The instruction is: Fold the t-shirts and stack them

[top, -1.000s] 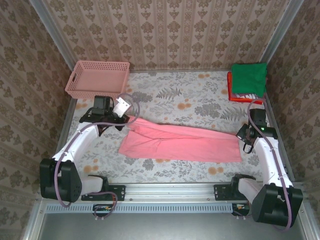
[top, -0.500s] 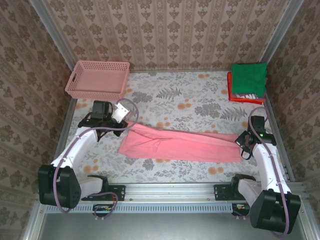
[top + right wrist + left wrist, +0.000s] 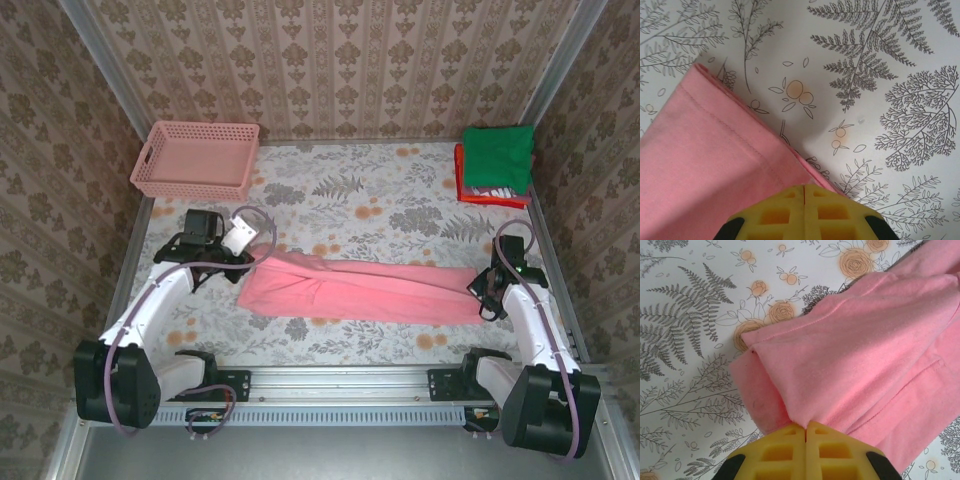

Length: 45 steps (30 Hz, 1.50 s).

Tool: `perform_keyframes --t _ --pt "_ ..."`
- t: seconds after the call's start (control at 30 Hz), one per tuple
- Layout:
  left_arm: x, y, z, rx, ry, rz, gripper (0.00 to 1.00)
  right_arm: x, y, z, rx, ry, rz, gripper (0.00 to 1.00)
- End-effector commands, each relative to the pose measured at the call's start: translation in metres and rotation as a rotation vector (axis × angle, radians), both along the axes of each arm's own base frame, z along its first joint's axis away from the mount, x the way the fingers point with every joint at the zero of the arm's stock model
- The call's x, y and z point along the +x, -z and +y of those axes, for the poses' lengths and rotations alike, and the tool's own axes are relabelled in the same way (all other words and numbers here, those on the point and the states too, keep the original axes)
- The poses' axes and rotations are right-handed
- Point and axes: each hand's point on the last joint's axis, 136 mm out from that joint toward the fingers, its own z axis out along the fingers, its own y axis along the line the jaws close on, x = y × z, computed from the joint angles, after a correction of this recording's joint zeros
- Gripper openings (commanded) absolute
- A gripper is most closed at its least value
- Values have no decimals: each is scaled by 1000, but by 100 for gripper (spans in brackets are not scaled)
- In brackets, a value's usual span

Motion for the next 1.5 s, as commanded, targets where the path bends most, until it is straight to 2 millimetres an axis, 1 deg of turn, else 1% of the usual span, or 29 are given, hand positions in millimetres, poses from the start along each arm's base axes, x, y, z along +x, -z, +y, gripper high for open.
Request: perform_keyframes --t 0.0,0.2,0.4,0.6,0.8,0.9,0.93,0.97,1.0,1.03,1.07,1.1,1.17,1.2,1.27,1.3,1.37,1.4,1.47 --pt "-17 6 -4 -2 46 43 0 -7 8 -7 -22 54 24 0" --pt "-29 22 3 67 62 86 0 -8 13 -10 -32 71 50 0" --pt "-41 33 1 99 91 137 0 -5 18 -10 -25 76 64 0" --pt "-52 35 2 129 120 158 0 -4 19 -10 -23 78 70 0" --pt "-62 46 8 187 131 206 0 -4 20 -11 -23 80 69 0" --pt "-66 48 7 188 135 229 0 -4 20 -11 -23 79 68 0" --pt "-68 49 7 187 140 238 0 -3 19 -11 -23 77 65 2" --pt "-70 50 7 194 144 247 0 -2 18 -11 -23 76 60 7" --pt "-73 52 8 203 147 257 0 -2 16 -11 -25 72 56 16" --pt "-74 53 9 211 149 265 0 -1 14 -12 -31 71 49 24" --pt "-75 54 10 217 149 270 2 0 10 -13 -41 73 38 32" --pt "-76 54 10 221 152 272 5 1 5 -15 -53 70 28 41" --pt "-76 53 10 227 147 266 13 5 -5 -17 -73 58 -2 55" --pt "-74 52 11 229 137 259 19 8 -10 -17 -80 45 -22 62" --pt "-69 47 8 211 128 237 30 15 -21 -14 -87 2 -61 71" --pt "-66 44 5 191 123 223 38 19 -26 -12 -95 -28 -77 74" --pt "-60 35 0 158 114 189 63 29 -35 -2 -107 -110 -104 78" --pt "-56 31 -3 140 105 171 71 35 -38 5 -111 -160 -113 80" --pt "-48 19 -9 86 83 126 79 47 -43 26 -101 -275 -139 82"
